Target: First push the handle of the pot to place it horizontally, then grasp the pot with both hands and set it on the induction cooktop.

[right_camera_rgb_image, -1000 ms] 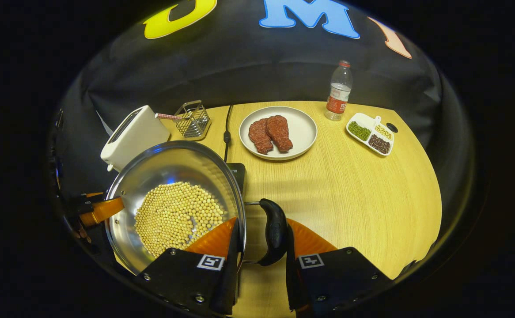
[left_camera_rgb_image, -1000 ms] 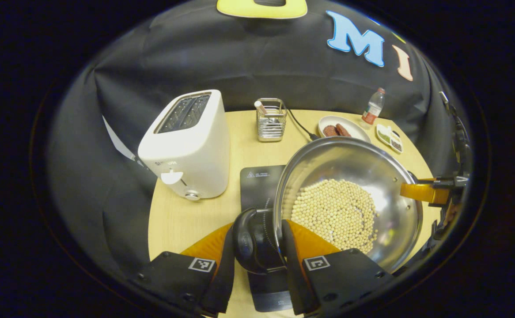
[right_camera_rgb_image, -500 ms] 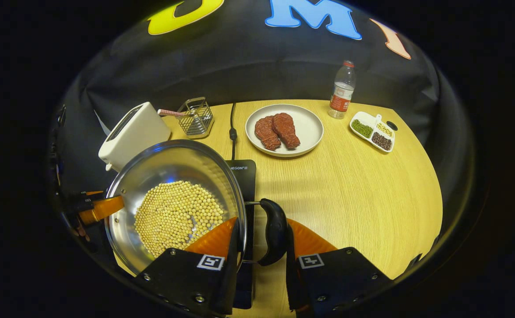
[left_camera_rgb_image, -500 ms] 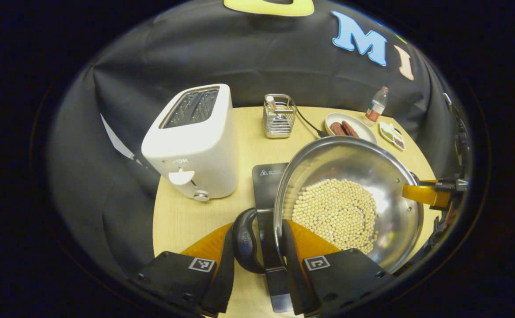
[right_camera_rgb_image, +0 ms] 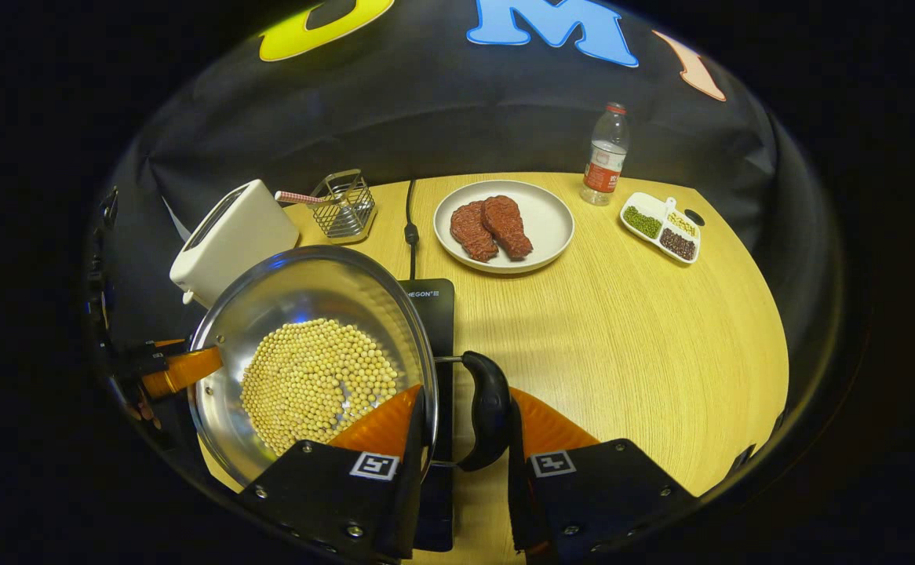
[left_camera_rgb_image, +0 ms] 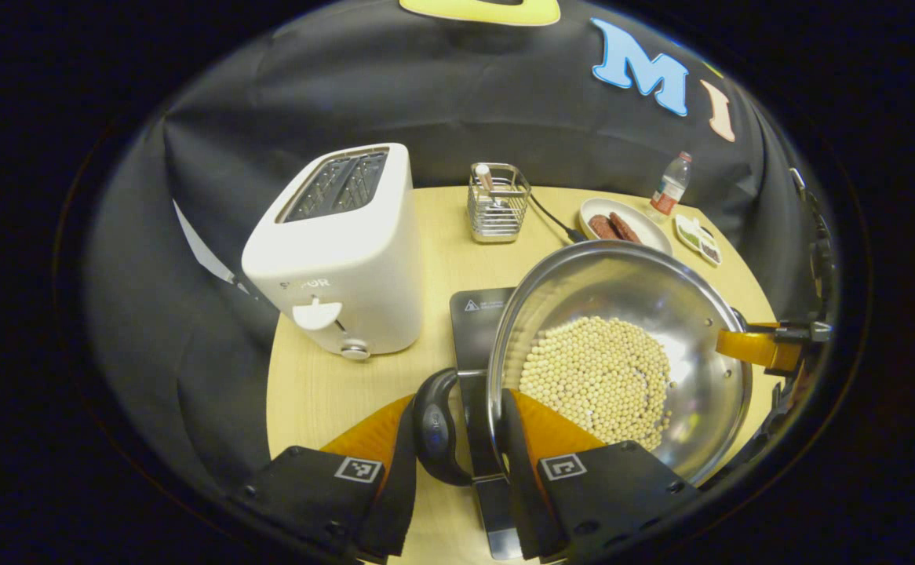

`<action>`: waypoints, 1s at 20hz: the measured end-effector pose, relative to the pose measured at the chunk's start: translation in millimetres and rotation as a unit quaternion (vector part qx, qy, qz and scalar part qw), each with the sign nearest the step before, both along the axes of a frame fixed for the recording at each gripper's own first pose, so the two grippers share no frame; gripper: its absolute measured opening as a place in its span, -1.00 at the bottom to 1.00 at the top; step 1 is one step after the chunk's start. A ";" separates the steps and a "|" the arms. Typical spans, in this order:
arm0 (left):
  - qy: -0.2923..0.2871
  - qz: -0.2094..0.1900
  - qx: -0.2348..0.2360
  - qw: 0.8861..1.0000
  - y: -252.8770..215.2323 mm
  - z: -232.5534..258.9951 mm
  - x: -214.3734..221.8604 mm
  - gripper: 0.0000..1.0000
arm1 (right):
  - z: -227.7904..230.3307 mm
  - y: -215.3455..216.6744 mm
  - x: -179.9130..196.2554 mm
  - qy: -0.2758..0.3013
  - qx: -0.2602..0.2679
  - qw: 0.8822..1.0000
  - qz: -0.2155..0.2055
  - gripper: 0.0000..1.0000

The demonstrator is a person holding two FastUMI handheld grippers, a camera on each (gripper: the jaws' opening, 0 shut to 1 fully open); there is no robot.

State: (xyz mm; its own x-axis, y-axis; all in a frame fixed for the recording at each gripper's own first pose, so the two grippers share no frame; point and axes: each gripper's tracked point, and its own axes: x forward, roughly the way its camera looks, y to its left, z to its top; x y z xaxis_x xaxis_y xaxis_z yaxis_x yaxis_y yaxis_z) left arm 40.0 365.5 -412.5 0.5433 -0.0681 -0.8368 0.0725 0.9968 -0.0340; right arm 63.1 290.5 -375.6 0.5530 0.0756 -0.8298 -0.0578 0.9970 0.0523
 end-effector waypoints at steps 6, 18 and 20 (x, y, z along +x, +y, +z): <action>-0.049 0.025 0.016 0.998 9.9 4.9 8.9 0.42 | 1.0 3.2 4.1 -0.025 0.018 1.000 0.006 -0.06; -0.233 0.135 0.008 0.963 -24.8 153.2 -4.9 0.59 | 123.2 -68.2 0.1 -0.190 0.052 0.980 0.043 0.26; -0.266 0.119 0.018 0.956 -67.4 183.2 -11.4 0.55 | 150.6 -94.2 -6.1 -0.222 0.042 0.973 0.048 0.26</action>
